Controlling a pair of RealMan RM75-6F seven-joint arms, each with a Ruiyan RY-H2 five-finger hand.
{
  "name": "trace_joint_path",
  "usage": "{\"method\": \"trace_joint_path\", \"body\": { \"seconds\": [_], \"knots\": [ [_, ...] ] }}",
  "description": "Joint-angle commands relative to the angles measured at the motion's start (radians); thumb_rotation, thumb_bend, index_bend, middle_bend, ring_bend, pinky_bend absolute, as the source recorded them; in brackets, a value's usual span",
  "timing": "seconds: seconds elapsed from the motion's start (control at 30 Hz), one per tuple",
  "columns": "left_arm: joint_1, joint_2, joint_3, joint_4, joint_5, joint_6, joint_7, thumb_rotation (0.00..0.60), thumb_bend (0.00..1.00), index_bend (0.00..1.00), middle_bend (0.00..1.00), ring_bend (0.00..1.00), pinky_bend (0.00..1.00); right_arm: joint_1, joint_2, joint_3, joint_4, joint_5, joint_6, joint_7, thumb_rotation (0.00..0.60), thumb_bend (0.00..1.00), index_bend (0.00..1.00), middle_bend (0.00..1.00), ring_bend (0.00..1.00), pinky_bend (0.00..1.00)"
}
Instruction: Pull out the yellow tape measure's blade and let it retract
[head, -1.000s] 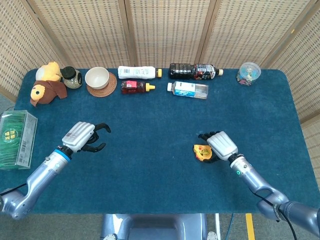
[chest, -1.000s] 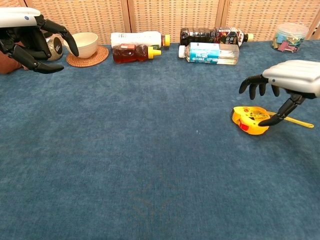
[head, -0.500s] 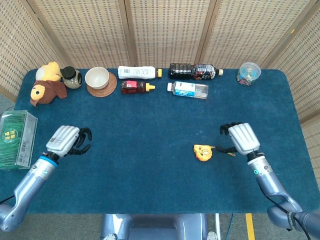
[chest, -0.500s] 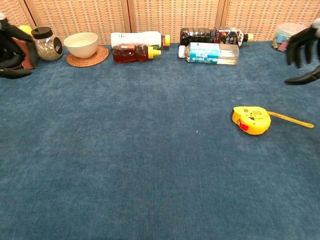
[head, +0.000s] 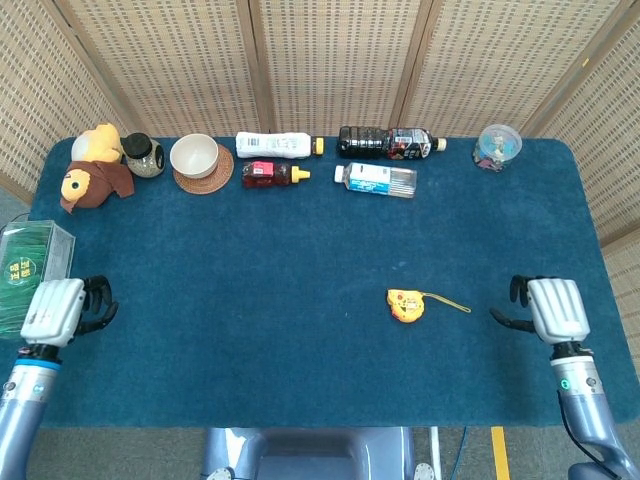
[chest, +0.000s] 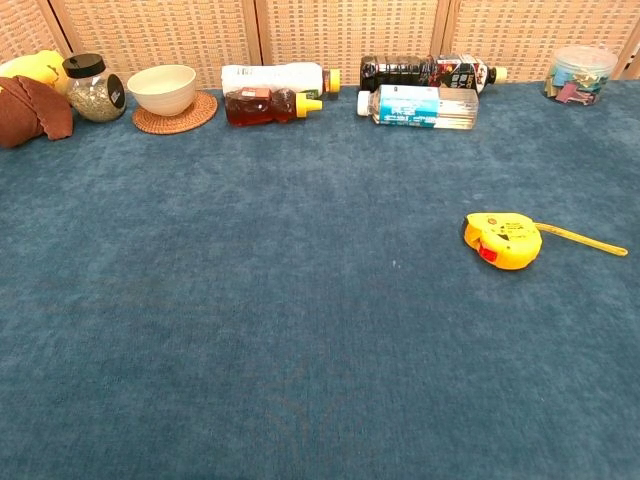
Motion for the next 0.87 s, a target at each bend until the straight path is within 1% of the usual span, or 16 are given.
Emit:
{"method": "trace_joint_path", "body": {
  "seconds": [0.03, 0.13, 0.23, 0.5, 0.67, 0.87],
  "knots": [
    [0.065, -0.029, 0.022, 0.040, 0.069, 0.091, 0.009, 0.600, 0.33, 0.63, 0.74, 0.65, 0.69, -0.040, 0.018, -0.013, -0.029, 0.016, 0.030, 0.005, 0.413, 0.23, 0.62, 0.69, 0.66, 0.63],
    [0.104, -0.050, 0.033, 0.064, 0.118, 0.154, 0.012, 0.600, 0.33, 0.64, 0.74, 0.65, 0.69, -0.078, 0.024, -0.027, -0.039, 0.017, 0.061, 0.007, 0.413, 0.23, 0.62, 0.69, 0.66, 0.63],
    [0.138, -0.058, 0.044, 0.058, 0.137, 0.186, 0.001, 0.600, 0.33, 0.64, 0.74, 0.65, 0.69, -0.113, 0.030, -0.035, -0.050, 0.014, 0.096, 0.009, 0.414, 0.23, 0.62, 0.69, 0.66, 0.63],
    [0.192, -0.030, 0.076, 0.016, 0.159, 0.196, 0.009, 0.600, 0.33, 0.64, 0.74, 0.65, 0.69, -0.186, 0.064, -0.044, -0.092, -0.002, 0.182, 0.001, 0.411, 0.23, 0.62, 0.69, 0.66, 0.63],
    [0.203, -0.011, 0.071, -0.004, 0.141, 0.174, 0.004, 0.600, 0.33, 0.64, 0.74, 0.65, 0.69, -0.203, 0.080, -0.041, -0.109, -0.018, 0.198, 0.004, 0.412, 0.23, 0.62, 0.69, 0.65, 0.62],
    [0.204, 0.019, 0.061, -0.027, 0.154, 0.164, 0.005, 0.600, 0.33, 0.64, 0.74, 0.65, 0.69, -0.210, 0.080, -0.036, -0.111, -0.032, 0.198, 0.019, 0.417, 0.23, 0.62, 0.69, 0.65, 0.62]
  ]
}}
